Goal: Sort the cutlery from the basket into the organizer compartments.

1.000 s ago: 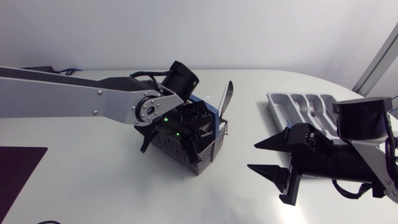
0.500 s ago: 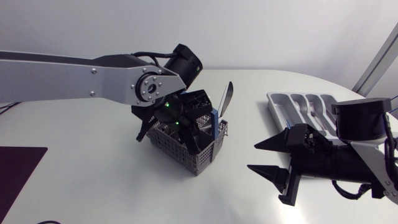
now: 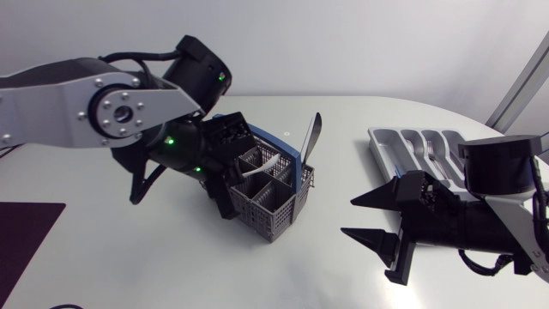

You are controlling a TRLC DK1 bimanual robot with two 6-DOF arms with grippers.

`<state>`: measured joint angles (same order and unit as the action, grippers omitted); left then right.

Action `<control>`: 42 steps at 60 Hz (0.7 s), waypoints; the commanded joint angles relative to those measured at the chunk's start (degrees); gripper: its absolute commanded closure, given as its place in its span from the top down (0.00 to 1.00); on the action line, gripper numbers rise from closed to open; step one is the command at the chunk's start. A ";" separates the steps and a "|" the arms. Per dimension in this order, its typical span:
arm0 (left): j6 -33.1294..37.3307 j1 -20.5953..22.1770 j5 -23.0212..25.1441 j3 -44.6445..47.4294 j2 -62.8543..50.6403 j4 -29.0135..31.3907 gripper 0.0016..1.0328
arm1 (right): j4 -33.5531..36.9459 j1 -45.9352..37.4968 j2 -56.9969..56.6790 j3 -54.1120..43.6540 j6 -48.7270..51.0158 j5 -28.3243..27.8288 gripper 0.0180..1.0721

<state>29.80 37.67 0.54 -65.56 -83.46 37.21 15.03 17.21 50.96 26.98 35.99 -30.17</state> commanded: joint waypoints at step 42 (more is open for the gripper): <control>-4.49 4.78 18.54 8.26 8.31 -15.33 0.03 | 10.99 -9.30 -2.97 4.31 -0.66 -14.30 0.68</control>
<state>27.99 41.71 16.58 -57.28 -72.16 24.80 24.67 10.17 46.68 28.71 35.99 -41.87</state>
